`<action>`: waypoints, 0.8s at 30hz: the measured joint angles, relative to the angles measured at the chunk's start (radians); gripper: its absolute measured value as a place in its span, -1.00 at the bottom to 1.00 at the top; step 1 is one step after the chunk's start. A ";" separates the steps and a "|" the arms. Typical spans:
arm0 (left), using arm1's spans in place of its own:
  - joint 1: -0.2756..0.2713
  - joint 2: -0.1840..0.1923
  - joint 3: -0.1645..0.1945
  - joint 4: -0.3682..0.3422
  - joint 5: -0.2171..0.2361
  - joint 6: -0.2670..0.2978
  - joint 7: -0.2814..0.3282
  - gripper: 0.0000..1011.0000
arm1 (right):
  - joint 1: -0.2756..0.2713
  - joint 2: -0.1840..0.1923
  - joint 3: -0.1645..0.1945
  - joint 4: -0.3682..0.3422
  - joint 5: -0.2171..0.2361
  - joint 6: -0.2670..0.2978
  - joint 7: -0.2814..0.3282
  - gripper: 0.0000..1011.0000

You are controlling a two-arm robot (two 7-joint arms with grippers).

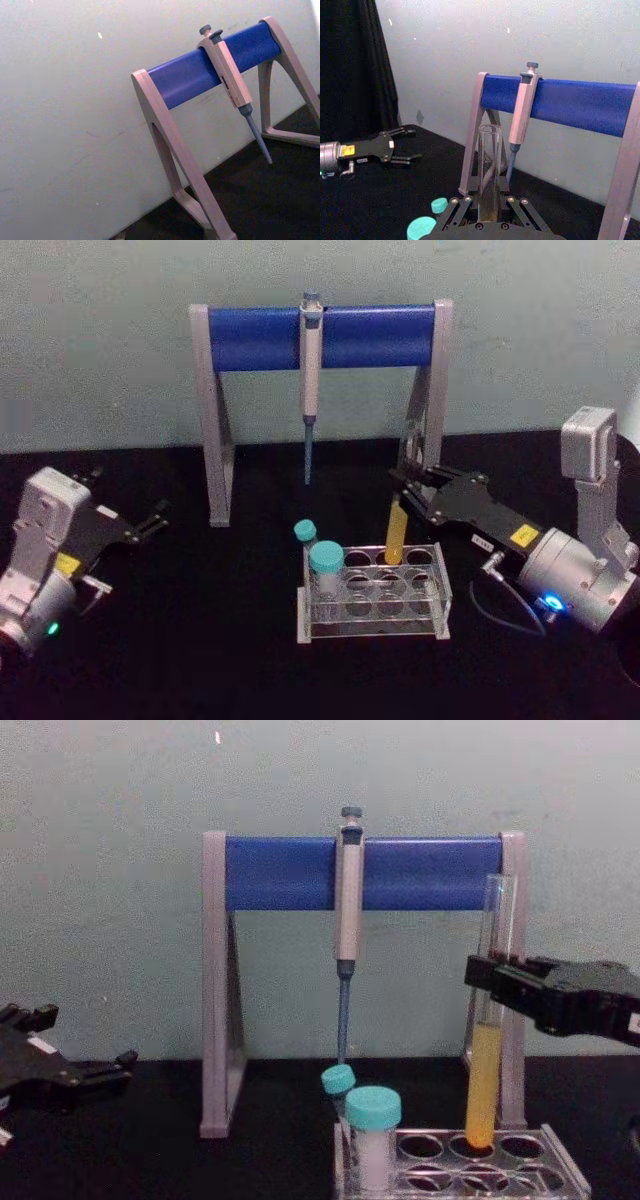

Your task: Pick up the test tube from the test tube rack, shake it, then place it back into the test tube rack.

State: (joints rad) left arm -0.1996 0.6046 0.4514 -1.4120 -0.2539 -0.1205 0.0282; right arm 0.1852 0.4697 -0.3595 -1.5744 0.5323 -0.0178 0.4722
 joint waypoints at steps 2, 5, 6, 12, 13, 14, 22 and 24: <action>0.000 0.000 0.000 0.000 0.000 0.000 0.000 1.00 | 0.000 -0.002 0.000 0.005 -0.001 0.000 -0.001 -0.56; 0.000 0.000 0.000 0.000 0.000 0.000 0.000 1.00 | 0.001 -0.006 -0.001 0.013 -0.002 -0.002 -0.002 -0.56; 0.000 0.000 0.000 0.000 0.000 0.000 0.000 1.00 | 0.002 -0.007 -0.002 0.015 -0.003 -0.002 -0.002 -0.56; 0.000 0.000 0.000 0.000 0.000 0.000 0.000 1.00 | 0.004 -0.016 -0.003 0.033 -0.009 -0.022 0.001 -0.56; 0.000 0.000 0.000 0.000 0.000 0.000 0.000 1.00 | 0.004 -0.017 -0.003 0.035 -0.009 -0.024 0.002 -0.56; 0.000 0.000 0.000 0.000 0.000 0.000 0.000 1.00 | 0.004 -0.018 -0.004 0.037 -0.010 -0.026 0.002 -0.56; 0.000 0.000 0.000 0.000 0.000 0.000 0.000 1.00 | 0.001 -0.026 -0.009 0.054 -0.017 -0.029 0.004 -0.56; 0.000 0.000 0.000 0.000 0.000 0.000 0.000 1.00 | 0.001 -0.028 -0.010 0.060 -0.021 -0.029 0.004 -0.56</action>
State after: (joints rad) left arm -0.1995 0.6047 0.4514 -1.4120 -0.2540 -0.1205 0.0283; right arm 0.1865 0.4416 -0.3692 -1.5142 0.5117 -0.0468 0.4765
